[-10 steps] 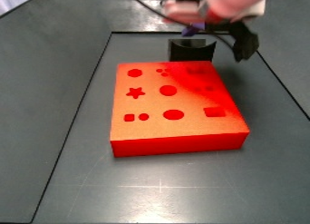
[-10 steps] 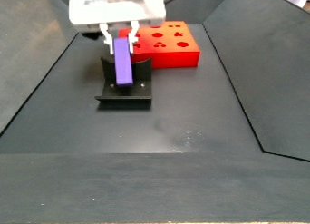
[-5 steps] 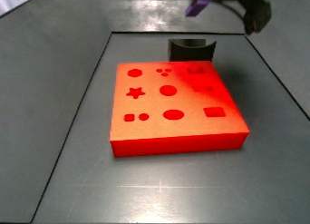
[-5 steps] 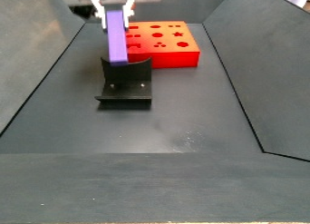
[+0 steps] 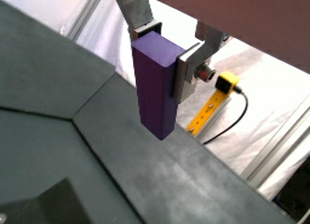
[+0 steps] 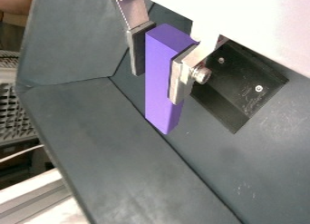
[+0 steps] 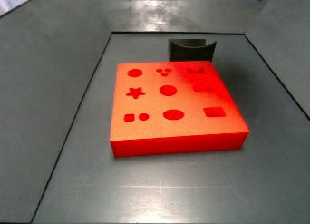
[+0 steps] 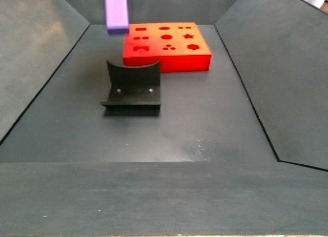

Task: Pick up the rectangle object. Move up. Place the rectangle object on the fixture. Regrasp the rectangle object. Move to above the board. Insert the rectangle object.
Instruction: Move to above the board.

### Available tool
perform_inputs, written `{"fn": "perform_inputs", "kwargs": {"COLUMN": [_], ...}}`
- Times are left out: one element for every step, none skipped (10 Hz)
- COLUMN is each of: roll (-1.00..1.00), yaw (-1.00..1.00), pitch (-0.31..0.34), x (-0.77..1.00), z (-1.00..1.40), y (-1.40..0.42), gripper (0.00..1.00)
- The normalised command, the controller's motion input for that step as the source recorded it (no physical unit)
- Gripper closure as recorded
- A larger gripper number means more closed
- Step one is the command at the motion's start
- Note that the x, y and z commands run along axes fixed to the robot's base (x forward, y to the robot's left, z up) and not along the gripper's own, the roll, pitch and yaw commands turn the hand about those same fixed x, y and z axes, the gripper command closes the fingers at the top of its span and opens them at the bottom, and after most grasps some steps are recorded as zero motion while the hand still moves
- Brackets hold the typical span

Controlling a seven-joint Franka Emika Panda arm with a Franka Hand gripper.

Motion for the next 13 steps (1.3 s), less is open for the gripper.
{"fn": "perform_inputs", "kwargs": {"roll": [-0.06, -0.05, -0.05, -1.0, -1.0, -1.0, -1.0, -1.0, -1.0, -1.0, -1.0, -1.0, -1.0], "yaw": [-0.01, 0.0, 0.01, -0.13, -0.13, -0.13, -0.13, -0.14, -0.14, -0.14, -0.14, -0.14, -0.14], "pitch": [0.044, 0.056, 0.063, -0.035, -0.041, -0.049, -0.052, -0.048, -0.04, -0.033, -0.031, -0.029, -0.026], "x": [-0.04, -0.03, -0.03, -0.48, -0.47, -0.51, -0.51, -0.52, -0.53, -0.55, -0.55, -0.57, -0.6], "z": [0.72, 0.48, 0.36, 0.25, 0.24, 0.25, 0.25, 0.25, 0.25, 0.25, 0.25, 0.26, 0.26], "y": [0.02, 0.01, 0.01, -1.0, -1.0, -1.0, -1.0, -1.0, -1.0, -1.0, -1.0, -1.0, -1.0], "gripper": [1.0, 1.0, 1.0, 1.0, 1.0, 1.0, 1.0, 1.0, 1.0, 1.0, 1.0, 1.0, 1.0]}}
